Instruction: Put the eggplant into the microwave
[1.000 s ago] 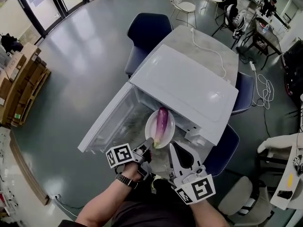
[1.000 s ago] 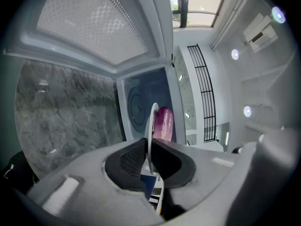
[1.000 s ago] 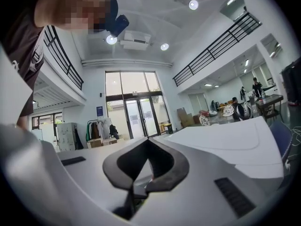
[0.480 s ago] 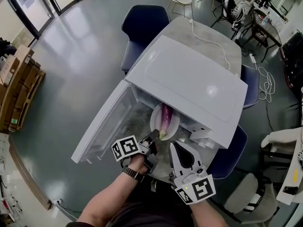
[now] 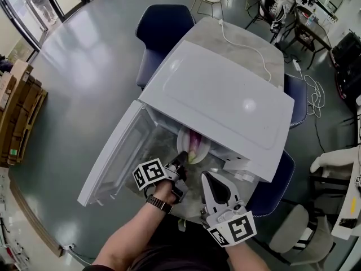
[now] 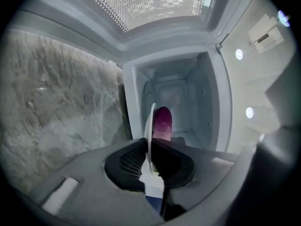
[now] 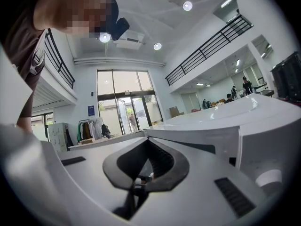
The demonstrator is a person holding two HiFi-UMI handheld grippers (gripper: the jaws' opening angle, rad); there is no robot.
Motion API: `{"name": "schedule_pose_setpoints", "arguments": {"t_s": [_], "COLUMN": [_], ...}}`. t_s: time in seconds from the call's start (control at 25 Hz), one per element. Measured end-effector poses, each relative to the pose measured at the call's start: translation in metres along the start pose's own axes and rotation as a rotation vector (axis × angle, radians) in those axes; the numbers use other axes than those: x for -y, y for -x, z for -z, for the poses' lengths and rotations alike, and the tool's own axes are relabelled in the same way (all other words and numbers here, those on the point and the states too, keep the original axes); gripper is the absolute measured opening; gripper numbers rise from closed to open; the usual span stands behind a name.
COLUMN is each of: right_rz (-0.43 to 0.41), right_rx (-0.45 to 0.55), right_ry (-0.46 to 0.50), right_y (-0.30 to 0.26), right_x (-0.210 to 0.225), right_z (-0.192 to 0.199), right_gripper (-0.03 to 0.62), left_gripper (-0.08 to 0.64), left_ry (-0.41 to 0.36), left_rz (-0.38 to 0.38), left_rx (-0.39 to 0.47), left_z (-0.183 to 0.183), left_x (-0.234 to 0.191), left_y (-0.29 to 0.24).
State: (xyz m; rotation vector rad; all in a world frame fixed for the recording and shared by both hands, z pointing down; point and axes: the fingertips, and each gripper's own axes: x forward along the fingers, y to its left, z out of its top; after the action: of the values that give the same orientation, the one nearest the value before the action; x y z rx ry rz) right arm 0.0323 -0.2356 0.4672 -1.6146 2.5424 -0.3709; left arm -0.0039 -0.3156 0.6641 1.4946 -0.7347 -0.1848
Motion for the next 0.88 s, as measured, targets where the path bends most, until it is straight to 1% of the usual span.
{"name": "schedule_pose_setpoints", "arguments": {"t_s": [0.24, 0.48, 0.72, 0.88], "right_rz": [0.015, 0.006, -0.003, -0.005], "right_rx": [0.007, 0.001, -0.009, -0.015], "right_ry": [-0.002, -0.004, -0.010, -0.016], "right_y": [-0.006, -0.016, -0.026, -0.028], "right_x": [0.007, 0.009, 0.013, 0.015], "right_z": [0.003, 0.012, 0.023, 0.026], "right_gripper": [0.000, 0.000, 0.000, 0.000], "left_gripper": [0.025, 0.025, 0.025, 0.026], "left_ry": [0.006, -0.002, -0.039, -0.099], "left_rz": [0.001, 0.015, 0.056, 0.073], "left_rx": [0.002, 0.015, 0.040, 0.048], "left_z": [-0.006, -0.011, -0.020, -0.027], "left_x": [-0.002, -0.001, 0.007, 0.011], "left_y": [-0.015, -0.028, -0.041, -0.048]}}
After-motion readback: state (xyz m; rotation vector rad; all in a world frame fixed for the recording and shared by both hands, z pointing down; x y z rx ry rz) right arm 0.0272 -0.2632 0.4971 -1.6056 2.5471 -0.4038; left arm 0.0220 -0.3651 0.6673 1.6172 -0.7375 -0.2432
